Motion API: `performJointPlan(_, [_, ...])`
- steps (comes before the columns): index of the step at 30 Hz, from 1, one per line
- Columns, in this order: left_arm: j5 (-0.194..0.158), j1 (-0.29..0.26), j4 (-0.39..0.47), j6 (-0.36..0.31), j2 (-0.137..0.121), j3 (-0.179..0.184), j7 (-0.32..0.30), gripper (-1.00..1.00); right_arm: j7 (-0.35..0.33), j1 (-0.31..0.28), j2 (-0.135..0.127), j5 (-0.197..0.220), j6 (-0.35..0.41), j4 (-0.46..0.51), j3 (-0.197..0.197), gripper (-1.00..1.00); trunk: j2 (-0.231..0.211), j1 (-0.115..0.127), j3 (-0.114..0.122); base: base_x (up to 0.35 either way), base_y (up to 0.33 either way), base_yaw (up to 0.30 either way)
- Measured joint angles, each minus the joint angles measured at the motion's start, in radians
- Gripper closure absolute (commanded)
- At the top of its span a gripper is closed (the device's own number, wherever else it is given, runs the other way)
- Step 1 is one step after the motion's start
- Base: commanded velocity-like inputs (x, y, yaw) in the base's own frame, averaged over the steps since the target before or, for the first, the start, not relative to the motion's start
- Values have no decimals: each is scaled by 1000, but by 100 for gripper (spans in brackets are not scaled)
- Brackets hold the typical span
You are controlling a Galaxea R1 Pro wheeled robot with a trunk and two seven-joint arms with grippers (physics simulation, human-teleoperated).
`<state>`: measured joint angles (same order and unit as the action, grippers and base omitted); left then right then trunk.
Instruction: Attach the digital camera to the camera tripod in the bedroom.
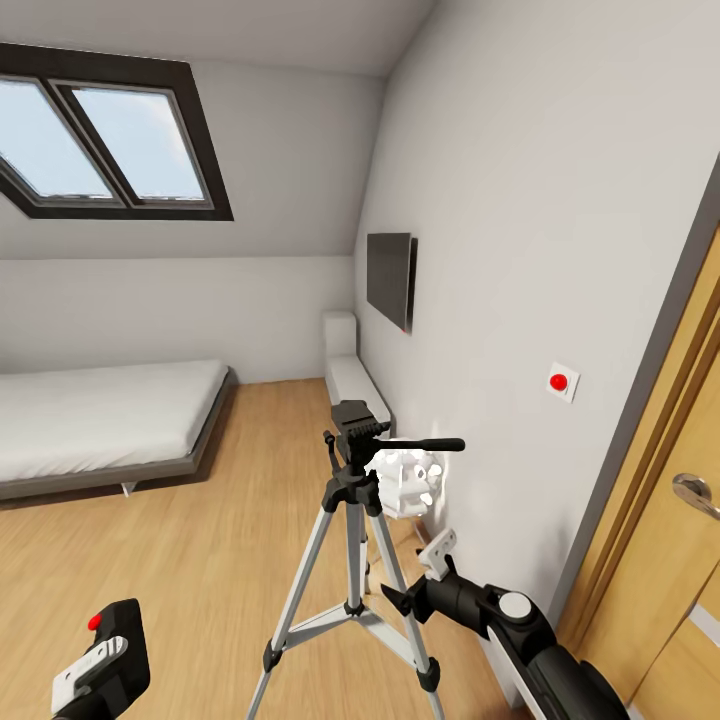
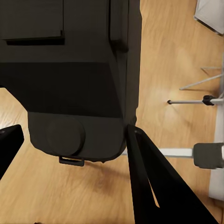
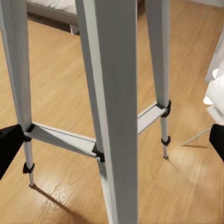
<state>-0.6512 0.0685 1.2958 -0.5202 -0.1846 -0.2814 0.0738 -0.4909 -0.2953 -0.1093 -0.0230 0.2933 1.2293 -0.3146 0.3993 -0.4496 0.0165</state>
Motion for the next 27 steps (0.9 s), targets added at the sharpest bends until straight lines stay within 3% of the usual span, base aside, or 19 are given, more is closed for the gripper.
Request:
performJointPlan(11, [0,0,0,0,0,0,1,100,0,0,5,-4,-38,-47,-9,-100,0,0,0,0,0,0])
performJointPlan(18, [0,0,0,0,1,0,0,100,-2,-1,28,-6,-108,-99,-9,-100,0,0,0,0,0,0])
performJointPlan(27, [0,0,0,0,1,0,0,100,-1,-28,40,-6,-133,-160,-8,-100,0,0,0,0,0,0])
